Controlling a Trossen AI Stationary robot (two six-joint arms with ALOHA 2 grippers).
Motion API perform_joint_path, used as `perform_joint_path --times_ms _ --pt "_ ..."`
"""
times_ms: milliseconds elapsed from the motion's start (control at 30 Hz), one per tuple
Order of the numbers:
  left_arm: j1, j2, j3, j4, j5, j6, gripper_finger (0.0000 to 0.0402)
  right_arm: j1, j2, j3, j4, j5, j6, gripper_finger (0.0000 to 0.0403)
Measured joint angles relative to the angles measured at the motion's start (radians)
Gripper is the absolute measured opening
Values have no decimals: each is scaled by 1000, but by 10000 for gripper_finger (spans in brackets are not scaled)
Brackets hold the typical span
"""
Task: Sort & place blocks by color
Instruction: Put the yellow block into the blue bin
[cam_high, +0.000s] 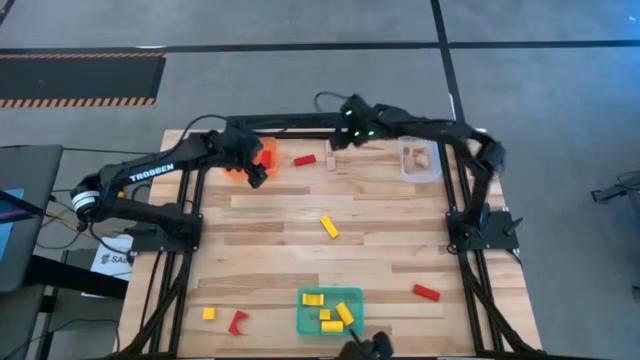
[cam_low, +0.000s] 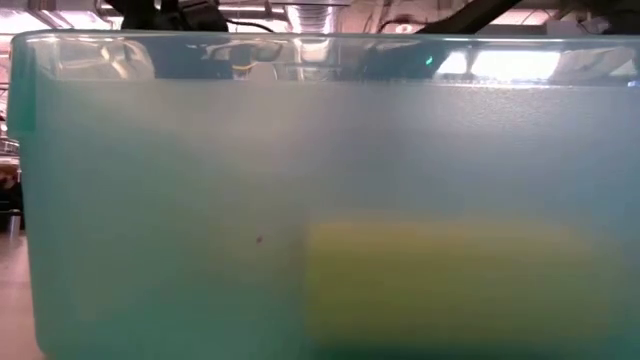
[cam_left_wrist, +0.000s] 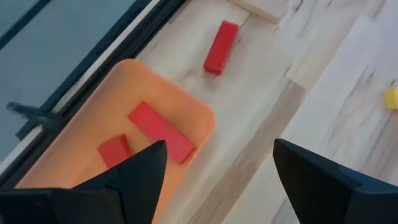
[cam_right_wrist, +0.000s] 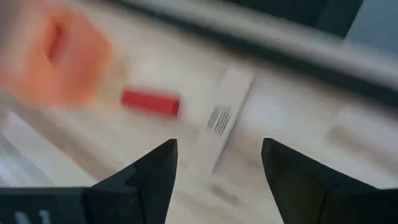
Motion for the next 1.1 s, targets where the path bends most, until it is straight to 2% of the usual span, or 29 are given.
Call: perform_joint_path --times_ms 100,233,300,400,500,567,667,833,1100 --pt "0 0 -23 26 0 -2 281 38 95 99 -90 -27 -32 240" --pt "11 2 -41 27 -94 5 281 78 162 223 -187 -32 -76 226" --pt "21 6 -41 27 -108 14 281 99 194 281 -216 -44 -76 221" --pt "40 5 -41 32 -107 33 281 121 249 377 -275 -114 -115 214" --pt "51 5 -41 30 -83 49 281 147 281 456 -441 -209 -204 208" --pt "51 5 -41 21 -63 53 281 186 273 466 -550 -212 -238 204" --pt "51 5 -41 13 -59 64 281 276 249 450 -668 -144 -249 201" --pt "53 5 -41 42 -47 80 281 399 244 396 -624 -128 -205 211" --pt "55 5 -41 126 63 106 281 414 245 393 -599 -86 -104 261"
